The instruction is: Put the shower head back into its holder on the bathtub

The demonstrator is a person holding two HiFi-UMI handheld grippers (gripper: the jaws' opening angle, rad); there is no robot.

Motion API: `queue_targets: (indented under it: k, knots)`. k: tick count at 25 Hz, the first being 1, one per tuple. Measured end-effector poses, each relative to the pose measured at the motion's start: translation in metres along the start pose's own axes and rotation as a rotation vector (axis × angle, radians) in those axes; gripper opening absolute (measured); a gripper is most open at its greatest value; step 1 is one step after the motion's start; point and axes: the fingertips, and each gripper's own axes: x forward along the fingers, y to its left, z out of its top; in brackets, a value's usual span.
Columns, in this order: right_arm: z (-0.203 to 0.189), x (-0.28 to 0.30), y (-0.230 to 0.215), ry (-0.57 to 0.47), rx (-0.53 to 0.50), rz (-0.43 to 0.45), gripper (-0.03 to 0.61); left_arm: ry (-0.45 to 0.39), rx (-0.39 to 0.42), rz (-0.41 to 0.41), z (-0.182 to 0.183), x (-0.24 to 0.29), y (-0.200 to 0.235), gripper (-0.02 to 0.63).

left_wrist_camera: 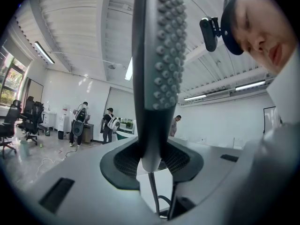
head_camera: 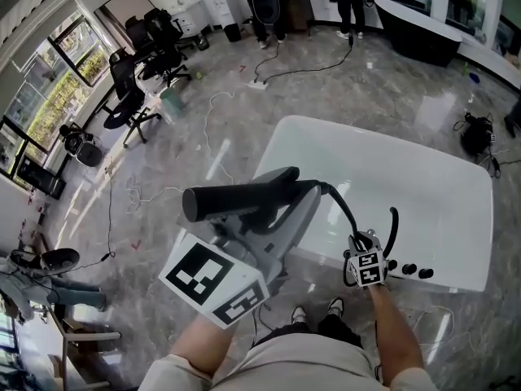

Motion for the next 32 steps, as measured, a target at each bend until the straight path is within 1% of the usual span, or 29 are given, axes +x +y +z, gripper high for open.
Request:
queue_targets:
  k: [4, 11, 14, 16, 20, 22, 25, 28, 32]
  knots:
    - [-0.007, 0.006, 0.002, 0.025, -0.017, 0.012, 0.080, -0.010, 0.003, 0.010, 0.008, -0.005, 0.002, 0.132]
    - [-0.036, 0.018, -0.003, 0.108, -0.026, 0.011, 0.080, -0.042, 0.005, 0.054, 0.023, -0.017, 0.017, 0.132]
    - [-0.040, 0.018, -0.007, 0.122, -0.017, 0.007, 0.071, -0.039, 0.005, 0.083, 0.021, -0.022, 0.028, 0.132]
    - [-0.038, 0.016, -0.017, 0.110, -0.009, -0.015, 0.069, -0.023, 0.007, 0.105, 0.012, -0.023, 0.035, 0.132]
    - [-0.016, -0.005, -0.053, 0.048, 0.061, -0.092, 0.069, 0.036, -0.008, 0.145, -0.021, -0.020, 0.048, 0.132]
    - [0.001, -0.018, -0.074, -0.008, 0.118, -0.127, 0.069, 0.070, -0.031, 0.155, -0.043, -0.017, 0.052, 0.132]
    - [0.030, -0.036, -0.095, -0.100, 0.194, -0.160, 0.069, 0.130, -0.034, 0.163, -0.068, -0.011, 0.055, 0.132]
    - [0.059, -0.053, -0.108, -0.188, 0.252, -0.164, 0.069, 0.171, -0.043, 0.164, -0.084, -0.005, 0.055, 0.132]
    - [0.105, -0.070, -0.106, -0.298, 0.292, -0.129, 0.069, 0.215, -0.049, 0.160, -0.104, -0.002, 0.057, 0.132]
